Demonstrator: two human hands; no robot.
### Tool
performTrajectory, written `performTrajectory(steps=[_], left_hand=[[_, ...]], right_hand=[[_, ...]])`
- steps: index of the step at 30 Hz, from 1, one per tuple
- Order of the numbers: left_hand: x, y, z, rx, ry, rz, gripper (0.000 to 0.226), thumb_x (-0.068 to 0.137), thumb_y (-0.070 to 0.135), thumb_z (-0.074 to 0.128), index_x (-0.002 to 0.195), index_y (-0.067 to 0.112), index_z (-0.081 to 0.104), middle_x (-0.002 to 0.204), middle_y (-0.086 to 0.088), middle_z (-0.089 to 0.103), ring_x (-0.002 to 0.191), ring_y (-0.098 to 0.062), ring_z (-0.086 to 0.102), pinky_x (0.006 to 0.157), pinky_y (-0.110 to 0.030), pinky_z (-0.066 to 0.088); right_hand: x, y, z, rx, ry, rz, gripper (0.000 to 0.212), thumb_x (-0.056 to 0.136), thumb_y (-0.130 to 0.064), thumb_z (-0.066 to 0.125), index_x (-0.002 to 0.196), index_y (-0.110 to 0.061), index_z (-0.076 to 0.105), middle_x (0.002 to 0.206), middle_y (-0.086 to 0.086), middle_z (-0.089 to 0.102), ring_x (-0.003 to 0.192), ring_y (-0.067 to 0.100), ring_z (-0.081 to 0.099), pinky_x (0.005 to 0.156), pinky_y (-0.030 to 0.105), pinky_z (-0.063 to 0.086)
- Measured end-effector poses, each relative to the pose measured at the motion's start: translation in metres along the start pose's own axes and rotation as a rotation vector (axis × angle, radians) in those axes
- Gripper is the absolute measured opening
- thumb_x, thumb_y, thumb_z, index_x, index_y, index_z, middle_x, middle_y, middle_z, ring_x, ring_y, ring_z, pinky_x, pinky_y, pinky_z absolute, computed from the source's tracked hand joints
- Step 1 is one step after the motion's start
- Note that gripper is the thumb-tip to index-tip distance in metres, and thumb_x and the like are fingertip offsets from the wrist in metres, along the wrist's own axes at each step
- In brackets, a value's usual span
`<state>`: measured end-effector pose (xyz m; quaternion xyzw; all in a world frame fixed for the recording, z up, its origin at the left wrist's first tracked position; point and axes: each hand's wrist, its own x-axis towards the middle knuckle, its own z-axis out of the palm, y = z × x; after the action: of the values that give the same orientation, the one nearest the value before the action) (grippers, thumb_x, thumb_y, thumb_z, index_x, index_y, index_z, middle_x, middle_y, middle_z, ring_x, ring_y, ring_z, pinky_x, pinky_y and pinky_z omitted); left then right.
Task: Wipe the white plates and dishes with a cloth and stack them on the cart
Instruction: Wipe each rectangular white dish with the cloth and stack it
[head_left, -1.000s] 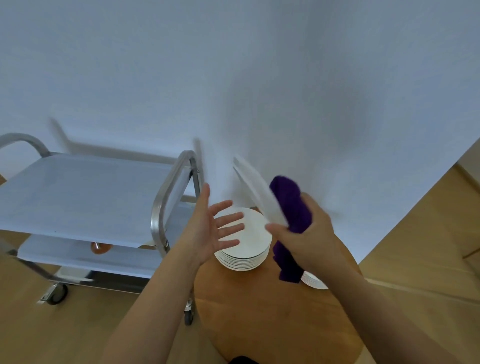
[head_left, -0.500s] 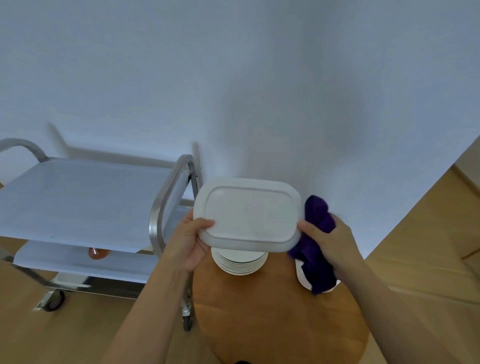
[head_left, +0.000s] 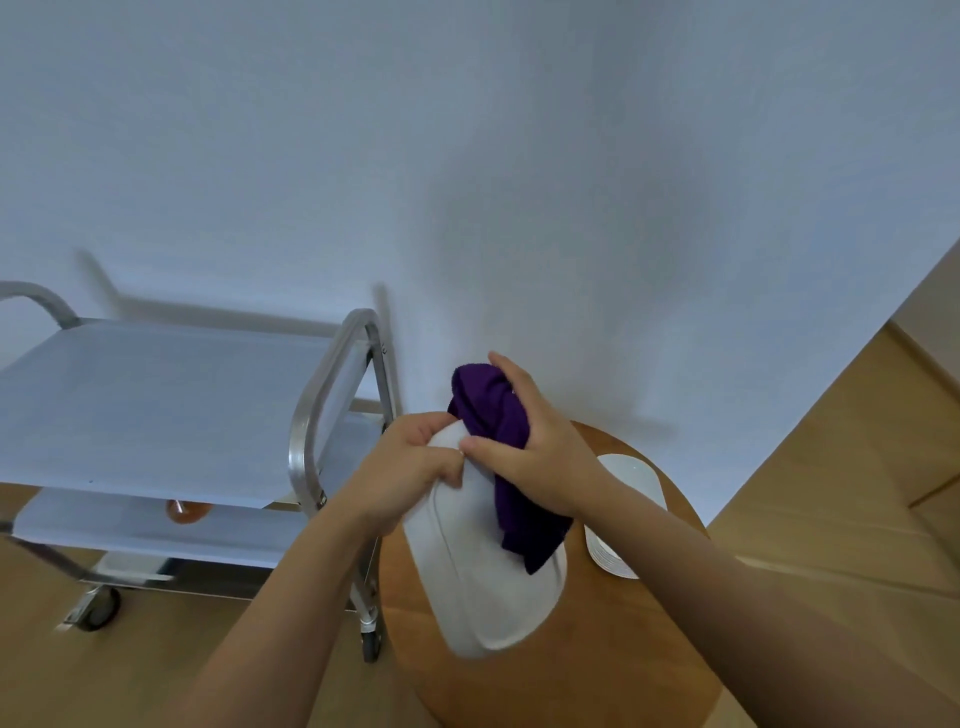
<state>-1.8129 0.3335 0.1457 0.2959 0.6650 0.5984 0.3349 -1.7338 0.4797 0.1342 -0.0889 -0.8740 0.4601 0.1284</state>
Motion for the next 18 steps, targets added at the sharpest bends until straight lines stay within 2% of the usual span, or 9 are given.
performTrajectory(steps=[2, 4, 7, 10, 12, 15, 16, 18], left_hand=[[-0.003, -0.001, 0.002, -0.068, 0.059, -0.001, 0.047, 0.051, 0.002, 0.054, 0.095, -0.014, 0.059, 0.083, -0.029, 0.06, 0.074, -0.034, 0.059, 0.069, -0.04, 0.047], [-0.003, -0.002, 0.003, -0.151, 0.116, 0.016, 0.036, 0.049, 0.0, 0.052, 0.082, -0.008, 0.061, 0.072, -0.018, 0.062, 0.065, -0.029, 0.059, 0.058, -0.03, 0.049], [-0.001, -0.001, -0.005, -0.337, 0.219, 0.06, 0.031, 0.047, -0.002, 0.049, 0.074, 0.003, 0.062, 0.064, -0.006, 0.064, 0.059, -0.02, 0.063, 0.049, -0.023, 0.051], [0.001, 0.006, -0.01, -0.39, 0.32, 0.097, 0.028, 0.047, -0.001, 0.048, 0.062, 0.013, 0.066, 0.061, 0.0, 0.065, 0.058, -0.014, 0.063, 0.046, -0.021, 0.049], [0.004, 0.008, -0.013, -0.442, 0.407, 0.122, 0.029, 0.052, -0.002, 0.047, 0.057, 0.016, 0.068, 0.058, 0.003, 0.064, 0.056, -0.012, 0.062, 0.044, -0.019, 0.047], [0.013, 0.007, -0.01, -0.567, 0.53, 0.122, 0.031, 0.062, -0.007, 0.043, 0.065, 0.015, 0.065, 0.06, 0.001, 0.063, 0.059, -0.017, 0.06, 0.05, -0.023, 0.047], [0.014, 0.008, -0.002, -0.557, 0.561, 0.115, 0.032, 0.064, -0.007, 0.044, 0.06, 0.018, 0.063, 0.058, 0.003, 0.061, 0.059, -0.017, 0.058, 0.053, -0.024, 0.045], [0.012, 0.008, 0.014, -0.483, 0.59, 0.122, 0.033, 0.068, -0.006, 0.048, 0.054, 0.021, 0.062, 0.055, 0.008, 0.061, 0.056, -0.011, 0.058, 0.052, -0.024, 0.044]], right_hand=[[0.0, 0.001, -0.003, 0.067, 0.018, 0.025, 0.081, 0.062, -0.062, 0.06, 0.131, -0.059, 0.016, 0.127, -0.018, 0.043, 0.107, 0.007, 0.052, 0.087, 0.027, 0.048], [-0.002, 0.001, -0.006, 0.136, 0.053, 0.032, 0.082, 0.06, -0.062, 0.063, 0.131, -0.054, 0.023, 0.127, -0.016, 0.047, 0.107, 0.007, 0.054, 0.086, 0.027, 0.05], [-0.006, 0.002, -0.014, 0.226, 0.108, 0.055, 0.079, 0.056, -0.062, 0.067, 0.126, -0.052, 0.031, 0.115, -0.032, 0.049, 0.098, -0.009, 0.055, 0.071, 0.009, 0.047], [-0.013, 0.01, -0.022, 0.237, 0.144, 0.093, 0.075, 0.054, -0.061, 0.068, 0.121, -0.049, 0.036, 0.107, -0.032, 0.053, 0.091, -0.015, 0.054, 0.063, 0.004, 0.045], [-0.016, 0.019, -0.024, 0.262, 0.17, 0.128, 0.069, 0.054, -0.059, 0.069, 0.116, -0.046, 0.041, 0.106, -0.026, 0.056, 0.09, -0.01, 0.058, 0.065, 0.009, 0.048], [-0.009, 0.029, -0.024, 0.553, 0.343, 0.229, 0.063, 0.059, -0.046, 0.073, 0.115, -0.03, 0.05, 0.105, -0.007, 0.062, 0.091, 0.011, 0.064, 0.071, 0.026, 0.052], [-0.005, 0.03, -0.024, 0.636, 0.41, 0.279, 0.06, 0.064, -0.043, 0.073, 0.115, -0.024, 0.05, 0.105, -0.001, 0.062, 0.09, 0.017, 0.063, 0.07, 0.029, 0.052], [0.002, 0.029, -0.027, 0.682, 0.492, 0.357, 0.047, 0.073, -0.037, 0.073, 0.111, -0.02, 0.052, 0.101, 0.003, 0.061, 0.084, 0.018, 0.062, 0.065, 0.029, 0.051]])
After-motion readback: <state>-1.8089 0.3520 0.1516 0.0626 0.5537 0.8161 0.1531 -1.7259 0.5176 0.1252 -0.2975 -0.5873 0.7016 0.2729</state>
